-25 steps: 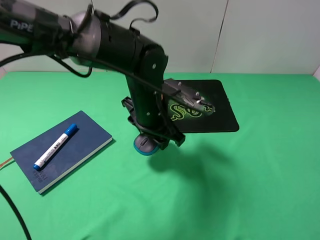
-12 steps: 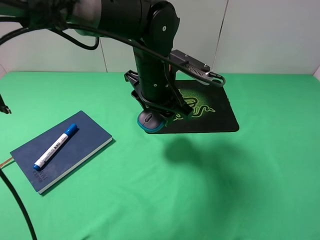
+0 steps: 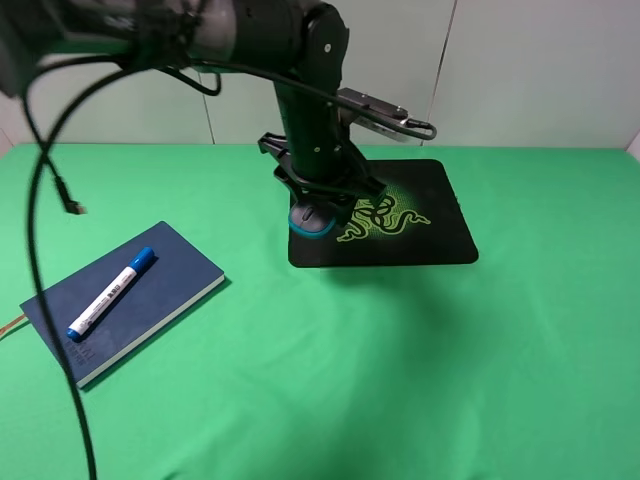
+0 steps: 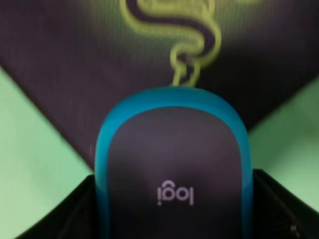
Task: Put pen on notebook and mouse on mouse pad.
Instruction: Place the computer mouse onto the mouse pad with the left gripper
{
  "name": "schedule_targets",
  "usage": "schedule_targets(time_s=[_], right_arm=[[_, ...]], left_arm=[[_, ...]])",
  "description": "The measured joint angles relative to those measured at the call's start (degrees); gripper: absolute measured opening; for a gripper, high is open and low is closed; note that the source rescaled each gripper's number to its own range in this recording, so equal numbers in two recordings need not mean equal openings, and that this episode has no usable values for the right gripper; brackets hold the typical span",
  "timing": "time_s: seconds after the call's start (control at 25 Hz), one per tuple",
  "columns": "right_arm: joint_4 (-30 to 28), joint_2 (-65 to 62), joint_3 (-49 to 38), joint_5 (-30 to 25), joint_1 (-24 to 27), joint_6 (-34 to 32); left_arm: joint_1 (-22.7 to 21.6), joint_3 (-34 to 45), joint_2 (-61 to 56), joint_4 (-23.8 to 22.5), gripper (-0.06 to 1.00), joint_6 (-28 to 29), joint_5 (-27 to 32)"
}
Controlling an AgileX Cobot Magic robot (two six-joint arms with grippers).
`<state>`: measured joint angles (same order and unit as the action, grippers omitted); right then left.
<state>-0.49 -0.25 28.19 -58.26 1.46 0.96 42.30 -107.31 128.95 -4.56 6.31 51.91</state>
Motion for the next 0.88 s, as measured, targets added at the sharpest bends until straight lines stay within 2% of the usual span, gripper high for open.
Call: schedule_targets(time_s=[0.28, 0.4, 0.6, 0.88], right_arm=[[0.0, 0.0, 0.0, 0.0, 0.0, 0.0], [0.0, 0.0, 0.0, 0.0, 0.0, 0.0], [0.0, 0.0, 0.0, 0.0, 0.0, 0.0], [0.0, 0.0, 0.0, 0.0, 0.0, 0.0]], left_arm=[[-0.4, -20.2, 13.0, 0.3, 0.49, -2.0, 3.4], [-0.5, -26.0, 17.6, 0.6, 0.49, -2.0, 4.1], [-1.0, -27.8, 20.4, 3.0, 0.49, -2.1, 2.3], [-1.1, -27.9, 20.6, 3.1, 0.49, -2.9, 1.3]])
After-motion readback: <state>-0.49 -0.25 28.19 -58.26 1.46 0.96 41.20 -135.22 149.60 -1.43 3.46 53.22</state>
